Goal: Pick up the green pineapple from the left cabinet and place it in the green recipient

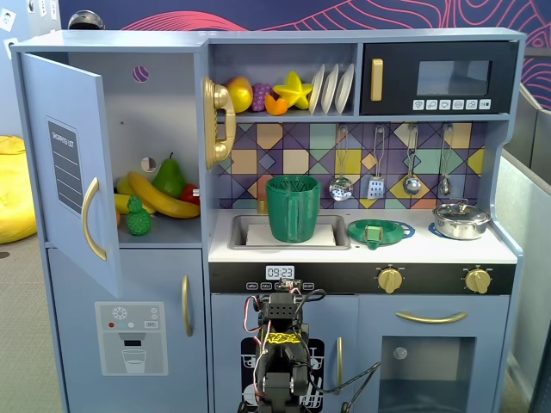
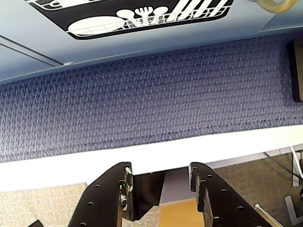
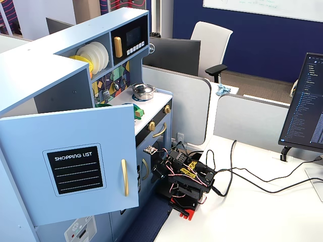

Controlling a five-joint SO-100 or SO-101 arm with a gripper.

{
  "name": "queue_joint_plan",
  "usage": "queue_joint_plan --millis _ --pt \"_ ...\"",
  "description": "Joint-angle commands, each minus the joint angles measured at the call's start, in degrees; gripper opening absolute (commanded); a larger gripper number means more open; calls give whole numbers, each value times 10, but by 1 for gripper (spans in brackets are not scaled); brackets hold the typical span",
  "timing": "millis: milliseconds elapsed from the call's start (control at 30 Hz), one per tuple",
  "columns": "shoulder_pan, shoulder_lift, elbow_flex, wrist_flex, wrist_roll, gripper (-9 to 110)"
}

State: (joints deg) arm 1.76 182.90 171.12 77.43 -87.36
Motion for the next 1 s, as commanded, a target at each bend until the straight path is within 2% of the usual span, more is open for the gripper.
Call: queue_joint_plan --millis 0,233,367,433,500,600,633,800,967 --pt "-32 -8 6 104 3 0" --pt "-33 -8 6 104 -1 0" --pt "-95 -10 1 60 -16 0" --pt "-149 -18 -4 -48 -4 0" --pt "-200 -49 -6 -253 10 0" --pt "-274 -126 -47 -494 -45 0" --pt "-299 -153 -74 -531 -61 0" --pt "-395 -274 -261 -556 -135 1" --pt "-413 -408 -416 -594 -94 15"
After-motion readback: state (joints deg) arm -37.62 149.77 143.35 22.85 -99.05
